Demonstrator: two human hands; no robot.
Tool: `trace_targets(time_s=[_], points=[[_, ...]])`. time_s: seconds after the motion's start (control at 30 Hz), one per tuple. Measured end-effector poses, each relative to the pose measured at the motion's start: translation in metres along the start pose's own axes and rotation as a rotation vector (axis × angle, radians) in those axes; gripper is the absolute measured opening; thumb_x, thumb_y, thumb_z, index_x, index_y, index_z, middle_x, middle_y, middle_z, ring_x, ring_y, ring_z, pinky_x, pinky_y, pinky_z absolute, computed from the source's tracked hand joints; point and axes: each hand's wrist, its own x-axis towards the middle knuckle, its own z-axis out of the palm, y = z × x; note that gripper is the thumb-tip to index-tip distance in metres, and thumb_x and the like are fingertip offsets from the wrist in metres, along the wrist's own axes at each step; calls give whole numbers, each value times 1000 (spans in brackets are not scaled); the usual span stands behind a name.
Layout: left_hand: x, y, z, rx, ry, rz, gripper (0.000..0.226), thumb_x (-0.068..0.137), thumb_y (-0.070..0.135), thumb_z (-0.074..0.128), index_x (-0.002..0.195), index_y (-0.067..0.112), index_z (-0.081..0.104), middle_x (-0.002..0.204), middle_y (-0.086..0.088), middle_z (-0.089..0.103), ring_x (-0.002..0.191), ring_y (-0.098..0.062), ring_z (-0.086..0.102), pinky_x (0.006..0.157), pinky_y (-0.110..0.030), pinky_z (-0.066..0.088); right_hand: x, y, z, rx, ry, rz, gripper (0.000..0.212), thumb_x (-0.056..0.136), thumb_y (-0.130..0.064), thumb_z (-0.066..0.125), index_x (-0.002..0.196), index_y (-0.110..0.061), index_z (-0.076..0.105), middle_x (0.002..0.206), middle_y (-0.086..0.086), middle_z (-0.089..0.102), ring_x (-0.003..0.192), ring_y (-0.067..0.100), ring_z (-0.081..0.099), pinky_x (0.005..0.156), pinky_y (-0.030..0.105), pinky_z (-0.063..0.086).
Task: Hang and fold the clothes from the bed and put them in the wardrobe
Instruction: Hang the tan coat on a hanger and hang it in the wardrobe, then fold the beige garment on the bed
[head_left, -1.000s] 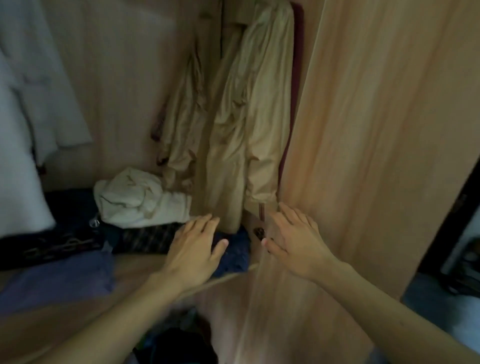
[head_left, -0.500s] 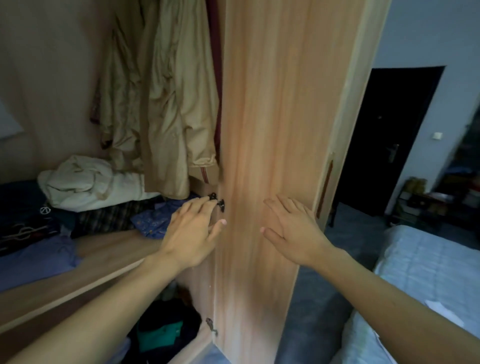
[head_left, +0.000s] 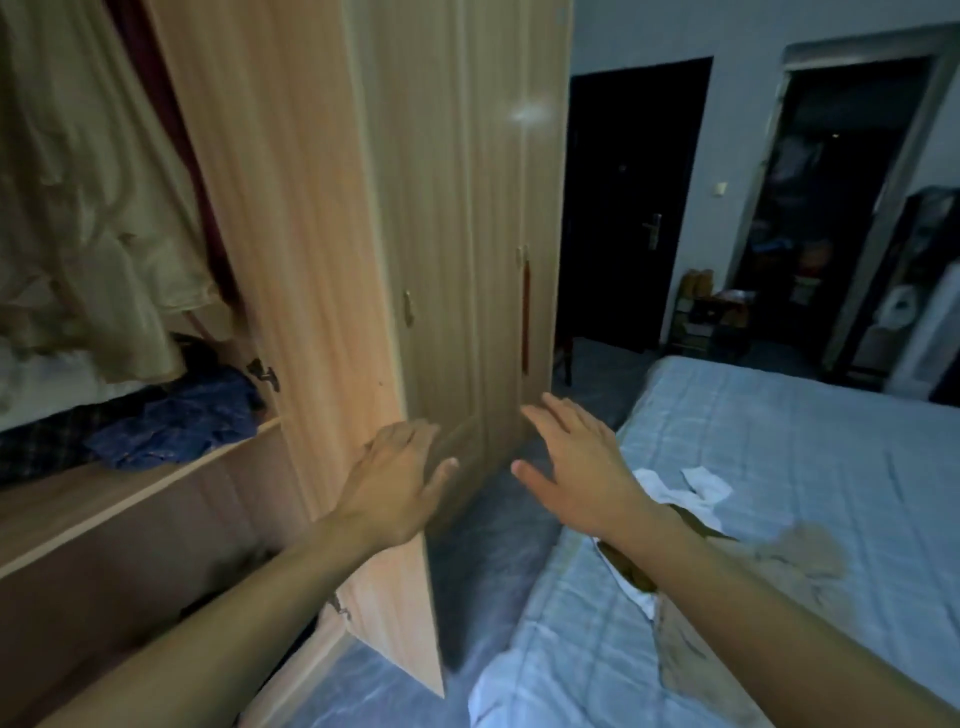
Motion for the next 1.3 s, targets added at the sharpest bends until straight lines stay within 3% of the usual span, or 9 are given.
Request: trace_targets(time_s=[0.37,0.57,0.7,0.8,0.87,0.97,1.1,1.3], points=[[89,118,90,-167,-92,299,82,86,70,21,142,17,49,147,-7,49,135,-26,43,111,-38,33,-71,141,-21,1,72,440,65,97,-50,50,153,-25,29,163,5,22,149,25,19,120,43,20],[120,151,158,-465,-146,398,70,87,67,30,123,16,61,127,-6,63,117,-27,56,101,-39,42,-114,188,-17,-54,79,681,64,96,-47,55,150,-19,35,158,7,32,147,22,26,116,37,22],[124,172,191,-529,-224,418,76,82,67,26,124,15,61,128,-4,62,116,-23,55,100,-36,39,-141,209,1,-66,9,818,77,87,-65,41,150,-21,35,157,5,34,146,20,29,116,43,28],[129,182,216,-535,-289,443,60,86,64,31,114,20,61,113,2,64,102,-18,57,89,-35,47,-155,225,17,-56,-15,875,83,82,-68,33,150,-21,35,157,4,35,146,20,28,115,41,27],[133,189,232,-524,-324,448,56,88,62,34,115,20,60,113,3,63,101,-17,56,88,-35,48,-161,238,26,-28,-29,903,80,85,-67,36,150,-21,34,157,4,34,147,20,27,115,41,27],[140,200,252,-469,-356,462,61,85,65,29,116,22,58,116,3,62,103,-18,56,89,-37,48,-167,265,44,8,-61,930,68,94,-57,48,151,-21,34,157,4,34,146,21,28,114,40,27],[148,224,282,-404,-402,443,71,81,67,25,119,18,60,123,-1,61,110,-19,54,91,-35,46,-172,313,64,90,-73,948,84,81,-71,33,149,-22,37,155,1,38,144,20,31,113,39,28],[156,264,357,-345,-506,379,54,83,62,35,108,21,60,109,4,62,100,-18,57,83,-40,51,-187,417,83,141,-126,962,67,96,-50,53,153,-21,31,160,4,28,149,21,21,116,41,22]])
